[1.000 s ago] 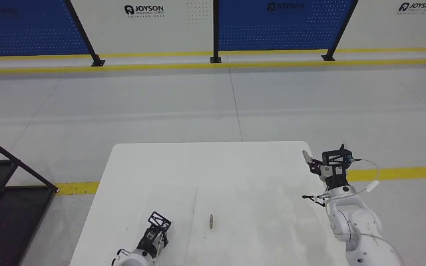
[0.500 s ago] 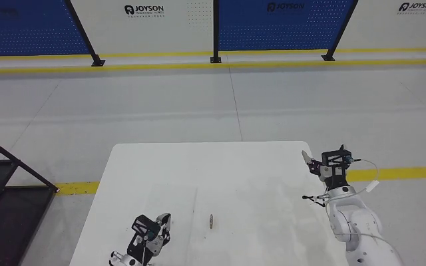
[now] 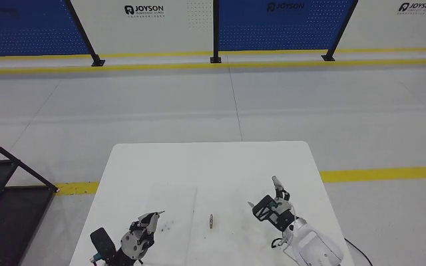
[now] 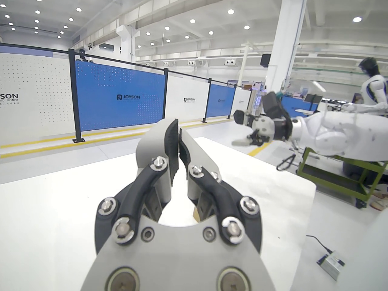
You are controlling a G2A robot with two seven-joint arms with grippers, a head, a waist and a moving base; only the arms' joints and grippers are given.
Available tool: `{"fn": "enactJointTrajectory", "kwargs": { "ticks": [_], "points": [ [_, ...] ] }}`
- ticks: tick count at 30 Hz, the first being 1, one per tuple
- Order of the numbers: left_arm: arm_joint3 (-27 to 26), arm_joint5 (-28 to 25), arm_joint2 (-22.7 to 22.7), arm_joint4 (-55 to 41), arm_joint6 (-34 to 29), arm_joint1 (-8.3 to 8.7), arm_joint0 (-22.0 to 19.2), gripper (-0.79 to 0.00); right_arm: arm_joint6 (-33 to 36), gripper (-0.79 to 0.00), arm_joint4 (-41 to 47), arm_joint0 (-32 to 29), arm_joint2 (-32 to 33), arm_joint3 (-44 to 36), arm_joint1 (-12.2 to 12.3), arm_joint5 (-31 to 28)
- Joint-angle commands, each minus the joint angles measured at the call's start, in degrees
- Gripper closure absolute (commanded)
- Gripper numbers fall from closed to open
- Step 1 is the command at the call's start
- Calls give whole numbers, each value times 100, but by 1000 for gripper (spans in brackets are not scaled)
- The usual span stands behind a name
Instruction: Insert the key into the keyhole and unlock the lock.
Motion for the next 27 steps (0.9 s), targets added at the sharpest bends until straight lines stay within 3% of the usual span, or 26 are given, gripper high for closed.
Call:
{"fn": "enactJointTrajectory", "kwargs": {
  "ticks": [1,9,15,20,26,27],
  "points": [
    [12,1,3,11,15,0,-8,0,-18,-785,-310,-21,-376,167,-18,-77],
    [12,1,3,11,15,0,-8,0,164,-785,-542,277,-1485,895,-175,-57],
    [12,1,3,11,15,0,-8,0,284,-785,289,750,-2082,1377,-393,125],
    [12,1,3,11,15,0,-8,0,587,-785,1241,1121,-2372,1754,-613,705],
    [12,1,3,11,15,0,-8,0,662,-785,1631,1425,-2648,2132,-779,1081],
    [12,1,3,11,15,0,-8,0,651,-754,1660,1458,-2677,2184,-797,1112]
  ]
}}
